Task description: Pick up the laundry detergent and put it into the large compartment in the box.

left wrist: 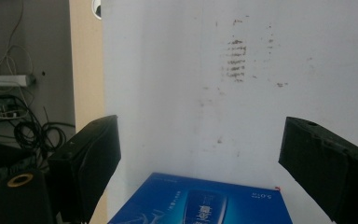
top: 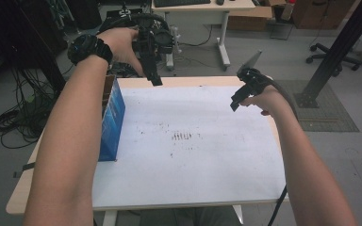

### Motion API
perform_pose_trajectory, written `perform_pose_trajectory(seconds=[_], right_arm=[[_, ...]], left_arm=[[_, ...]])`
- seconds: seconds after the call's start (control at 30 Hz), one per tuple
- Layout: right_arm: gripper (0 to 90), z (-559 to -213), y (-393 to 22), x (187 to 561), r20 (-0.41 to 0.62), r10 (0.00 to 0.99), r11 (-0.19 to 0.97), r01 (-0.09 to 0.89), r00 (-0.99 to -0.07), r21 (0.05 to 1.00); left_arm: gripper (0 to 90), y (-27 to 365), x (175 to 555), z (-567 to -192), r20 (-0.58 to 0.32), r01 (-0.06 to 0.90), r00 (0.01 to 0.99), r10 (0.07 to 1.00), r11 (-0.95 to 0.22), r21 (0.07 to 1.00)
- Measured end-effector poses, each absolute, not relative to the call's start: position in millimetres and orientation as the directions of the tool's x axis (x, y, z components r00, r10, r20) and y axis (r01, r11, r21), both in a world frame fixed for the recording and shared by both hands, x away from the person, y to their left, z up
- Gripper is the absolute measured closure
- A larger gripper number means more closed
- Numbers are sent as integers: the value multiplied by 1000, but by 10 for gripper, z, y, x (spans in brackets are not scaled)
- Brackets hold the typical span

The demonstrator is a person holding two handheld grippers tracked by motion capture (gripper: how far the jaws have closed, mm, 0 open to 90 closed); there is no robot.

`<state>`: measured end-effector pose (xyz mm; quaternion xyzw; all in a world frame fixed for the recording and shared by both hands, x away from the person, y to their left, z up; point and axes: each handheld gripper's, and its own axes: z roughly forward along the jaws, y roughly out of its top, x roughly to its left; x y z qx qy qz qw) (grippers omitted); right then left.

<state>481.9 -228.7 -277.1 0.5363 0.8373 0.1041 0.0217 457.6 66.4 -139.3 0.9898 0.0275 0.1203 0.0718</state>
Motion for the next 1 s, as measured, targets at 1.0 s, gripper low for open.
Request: perform_pose_trajectory(seconds=[1.0], right_arm=[[133, -2804, -2253, 4838, 70, 904, 405, 896, -423, 185]], left_arm=[[96, 682, 4578, -1418, 233, 57, 969, 84, -991, 120]])
